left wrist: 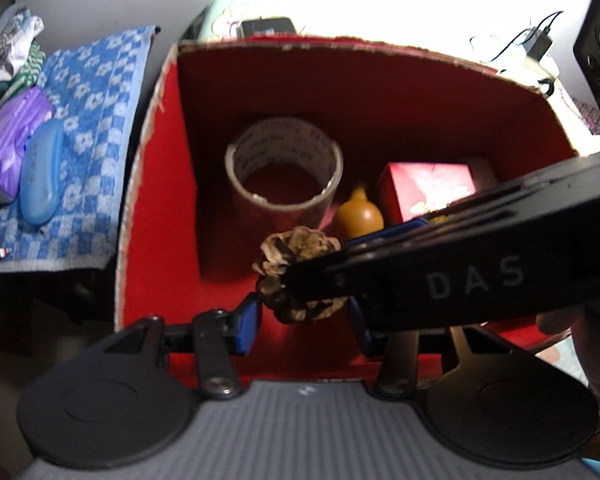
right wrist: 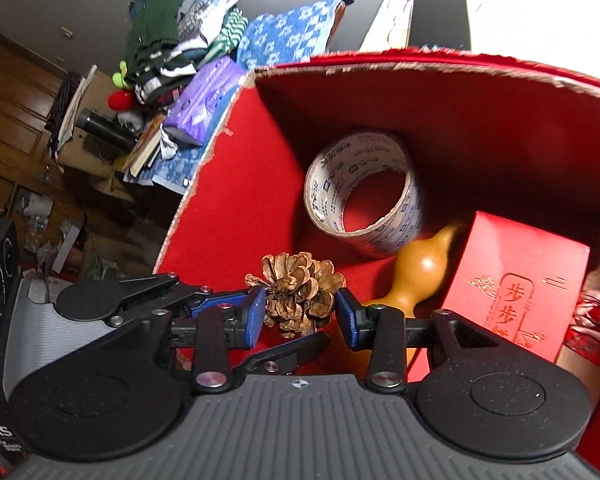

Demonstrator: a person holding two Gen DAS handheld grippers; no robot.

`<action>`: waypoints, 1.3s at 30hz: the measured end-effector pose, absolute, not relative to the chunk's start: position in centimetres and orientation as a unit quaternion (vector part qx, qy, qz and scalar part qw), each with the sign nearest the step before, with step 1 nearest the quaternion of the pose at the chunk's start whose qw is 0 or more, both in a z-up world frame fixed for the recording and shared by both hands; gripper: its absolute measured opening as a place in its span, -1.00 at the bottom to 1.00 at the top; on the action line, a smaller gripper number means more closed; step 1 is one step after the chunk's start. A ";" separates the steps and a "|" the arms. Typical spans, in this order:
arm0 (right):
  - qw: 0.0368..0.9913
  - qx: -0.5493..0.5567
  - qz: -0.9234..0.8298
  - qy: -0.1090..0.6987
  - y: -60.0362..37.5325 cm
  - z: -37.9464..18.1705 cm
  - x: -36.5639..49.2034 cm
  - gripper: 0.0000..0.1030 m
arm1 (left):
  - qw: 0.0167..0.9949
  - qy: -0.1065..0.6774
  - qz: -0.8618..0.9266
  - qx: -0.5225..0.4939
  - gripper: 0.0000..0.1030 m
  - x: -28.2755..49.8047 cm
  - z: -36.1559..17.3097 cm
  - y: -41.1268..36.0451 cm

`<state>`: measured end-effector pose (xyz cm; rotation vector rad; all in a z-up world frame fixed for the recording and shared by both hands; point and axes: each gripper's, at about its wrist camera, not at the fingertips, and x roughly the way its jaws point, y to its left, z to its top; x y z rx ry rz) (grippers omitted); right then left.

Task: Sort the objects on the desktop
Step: 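Lift the pine cone with the right gripper and carry it over the box, then lower the pine cone into the box beside the gourd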

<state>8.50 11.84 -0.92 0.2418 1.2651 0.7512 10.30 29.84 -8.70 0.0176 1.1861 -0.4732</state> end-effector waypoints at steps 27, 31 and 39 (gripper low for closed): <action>0.715 0.110 0.347 0.597 11.8 -3.0 9.4 -0.17 | 0.787 0.582 -0.194 0.065 0.00 10.0 -10.0 28.4; 0.709 0.148 0.339 0.601 10.8 -3.4 9.7 -0.16 | 0.787 0.581 -0.195 0.070 0.02 9.9 -10.0 28.0; 0.718 0.131 0.344 0.591 11.4 -2.8 9.4 -0.17 | 0.788 0.578 -0.199 0.078 0.05 9.7 -9.6 27.8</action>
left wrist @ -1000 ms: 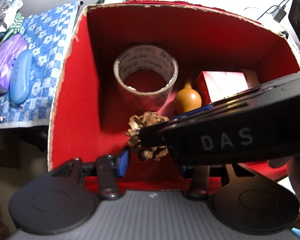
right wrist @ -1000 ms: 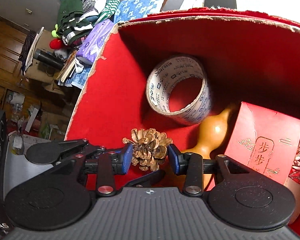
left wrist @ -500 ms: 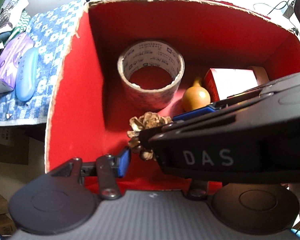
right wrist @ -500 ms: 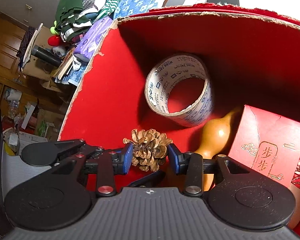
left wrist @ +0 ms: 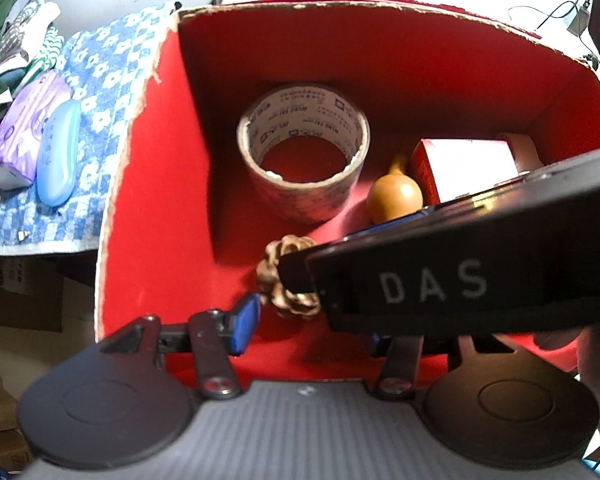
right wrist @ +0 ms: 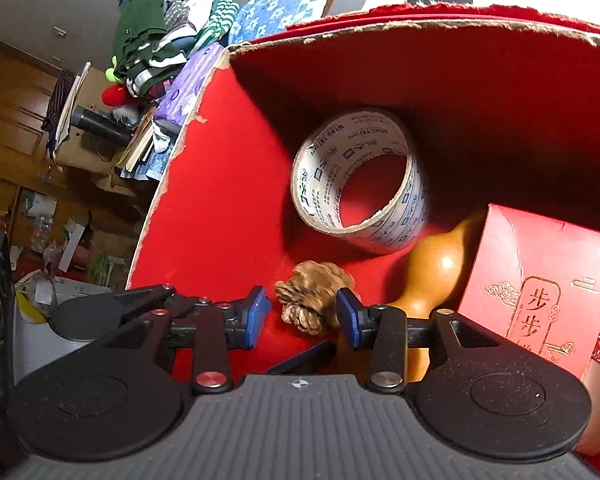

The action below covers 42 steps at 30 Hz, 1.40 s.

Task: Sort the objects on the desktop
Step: 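Lower the pine cone into the box beside the gourd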

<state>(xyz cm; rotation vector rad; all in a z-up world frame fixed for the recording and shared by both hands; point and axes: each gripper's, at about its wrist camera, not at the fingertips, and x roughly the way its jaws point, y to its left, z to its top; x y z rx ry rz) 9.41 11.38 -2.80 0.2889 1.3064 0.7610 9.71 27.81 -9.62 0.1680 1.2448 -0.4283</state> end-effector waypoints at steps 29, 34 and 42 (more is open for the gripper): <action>0.751 0.190 0.312 0.550 10.1 -2.7 9.4 -0.31 | 0.809 0.534 -0.224 0.096 0.21 9.0 -7.0 27.0; 0.742 0.220 0.300 0.557 9.4 -3.1 9.8 -0.31 | 0.812 0.531 -0.228 0.087 0.21 9.4 -6.2 26.7; 0.742 0.220 0.299 0.558 9.0 -3.0 9.7 -0.31 | 0.811 0.533 -0.226 0.085 0.26 9.5 -6.6 27.8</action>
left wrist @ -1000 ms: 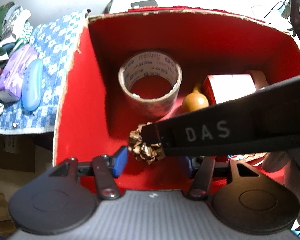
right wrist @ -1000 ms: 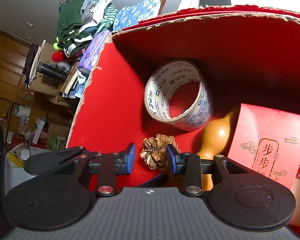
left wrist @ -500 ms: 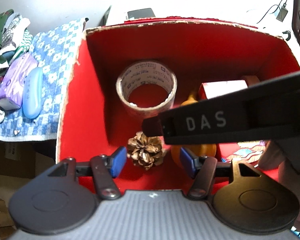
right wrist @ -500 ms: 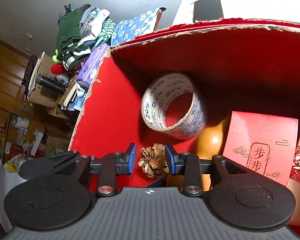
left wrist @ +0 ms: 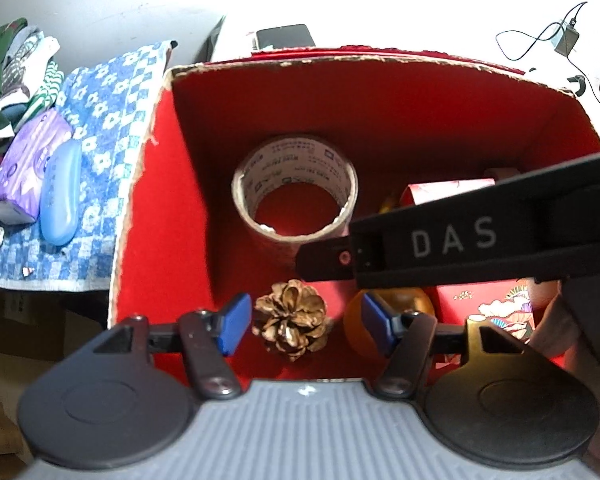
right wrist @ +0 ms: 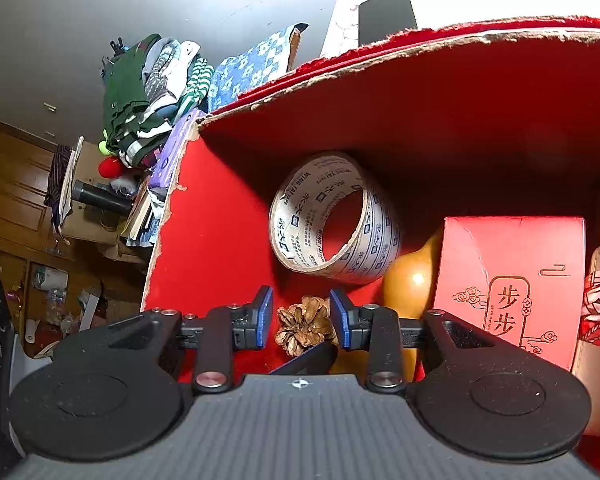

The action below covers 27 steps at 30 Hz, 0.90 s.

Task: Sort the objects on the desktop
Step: 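Lower the pine cone into the box beside the gourd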

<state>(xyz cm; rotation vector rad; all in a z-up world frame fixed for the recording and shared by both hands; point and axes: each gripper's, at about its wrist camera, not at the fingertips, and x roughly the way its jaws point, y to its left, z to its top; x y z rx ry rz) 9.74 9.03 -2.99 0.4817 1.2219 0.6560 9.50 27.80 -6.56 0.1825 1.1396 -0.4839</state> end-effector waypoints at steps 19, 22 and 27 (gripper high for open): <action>0.750 0.203 0.292 0.558 9.1 -3.0 9.4 -0.31 | 0.812 0.522 -0.242 0.097 0.36 10.3 -8.3 27.3; 0.750 0.203 0.288 0.559 9.0 -3.0 9.4 -0.31 | 0.812 0.518 -0.249 0.100 0.48 10.3 -8.3 27.0; 0.774 0.185 0.264 0.545 8.9 -2.3 8.6 -0.31 | 0.811 0.513 -0.265 0.097 0.53 10.2 -8.3 27.1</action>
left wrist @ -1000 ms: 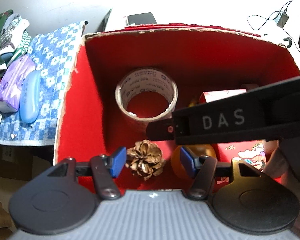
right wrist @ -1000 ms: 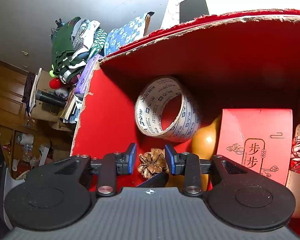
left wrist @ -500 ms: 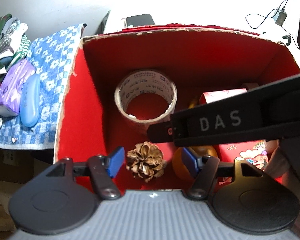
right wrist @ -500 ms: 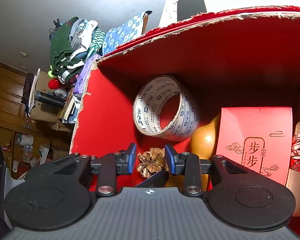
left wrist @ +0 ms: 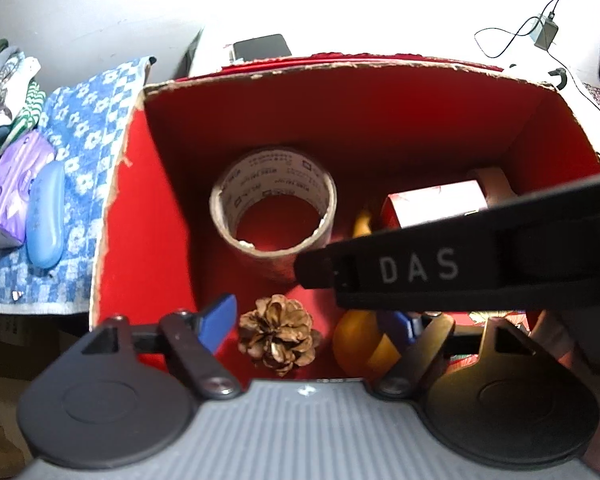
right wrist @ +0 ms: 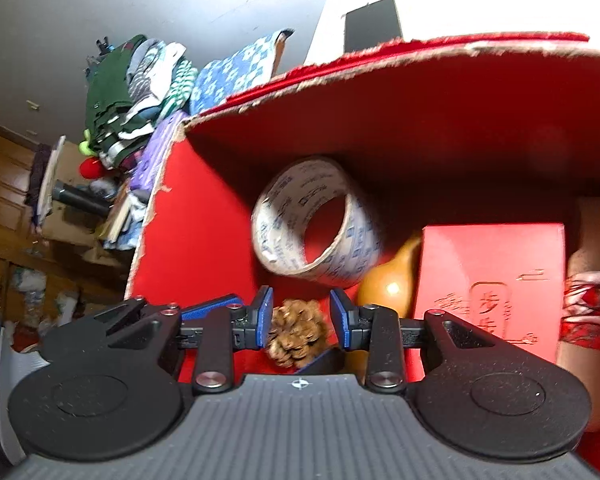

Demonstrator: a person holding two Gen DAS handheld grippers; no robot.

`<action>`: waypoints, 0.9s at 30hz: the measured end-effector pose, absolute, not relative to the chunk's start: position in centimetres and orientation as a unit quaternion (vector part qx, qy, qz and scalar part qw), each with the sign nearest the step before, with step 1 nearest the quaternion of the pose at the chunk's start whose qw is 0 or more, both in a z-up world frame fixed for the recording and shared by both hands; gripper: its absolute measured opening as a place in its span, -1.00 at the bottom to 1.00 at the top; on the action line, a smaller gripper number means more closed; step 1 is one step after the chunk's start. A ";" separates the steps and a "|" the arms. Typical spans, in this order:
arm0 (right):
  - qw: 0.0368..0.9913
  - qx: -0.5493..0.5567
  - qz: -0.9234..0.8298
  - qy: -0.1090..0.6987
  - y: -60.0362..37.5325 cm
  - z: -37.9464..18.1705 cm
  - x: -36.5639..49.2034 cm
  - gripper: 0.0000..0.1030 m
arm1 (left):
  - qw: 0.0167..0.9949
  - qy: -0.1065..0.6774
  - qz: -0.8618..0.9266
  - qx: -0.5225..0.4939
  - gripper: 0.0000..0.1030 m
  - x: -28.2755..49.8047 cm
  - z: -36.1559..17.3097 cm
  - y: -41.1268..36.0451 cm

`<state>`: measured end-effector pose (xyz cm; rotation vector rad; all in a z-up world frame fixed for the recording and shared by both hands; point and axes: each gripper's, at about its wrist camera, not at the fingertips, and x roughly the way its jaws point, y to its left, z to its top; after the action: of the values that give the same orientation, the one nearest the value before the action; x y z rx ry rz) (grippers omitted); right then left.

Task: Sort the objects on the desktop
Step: 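Lower the pine cone into the box beside the gourd, then open the right gripper to release the pine cone and raise it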

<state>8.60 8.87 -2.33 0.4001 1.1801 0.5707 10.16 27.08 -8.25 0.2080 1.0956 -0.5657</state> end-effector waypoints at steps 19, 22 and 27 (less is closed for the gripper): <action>0.843 0.155 0.162 0.488 6.2 0.7 4.7 -0.30 | 0.816 0.487 -0.298 0.086 0.48 8.9 -6.4 27.8; 0.853 0.151 0.148 0.478 5.9 1.3 3.9 -0.31 | 0.821 0.484 -0.290 0.088 0.59 8.2 -6.0 28.0; 0.871 0.137 0.113 0.459 5.4 2.4 2.3 -0.26 | 0.823 0.490 -0.275 0.088 0.65 7.0 -5.4 28.2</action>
<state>2.34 5.42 2.44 0.2866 0.9593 0.2361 7.01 28.21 -5.39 0.1872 1.0425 -0.5848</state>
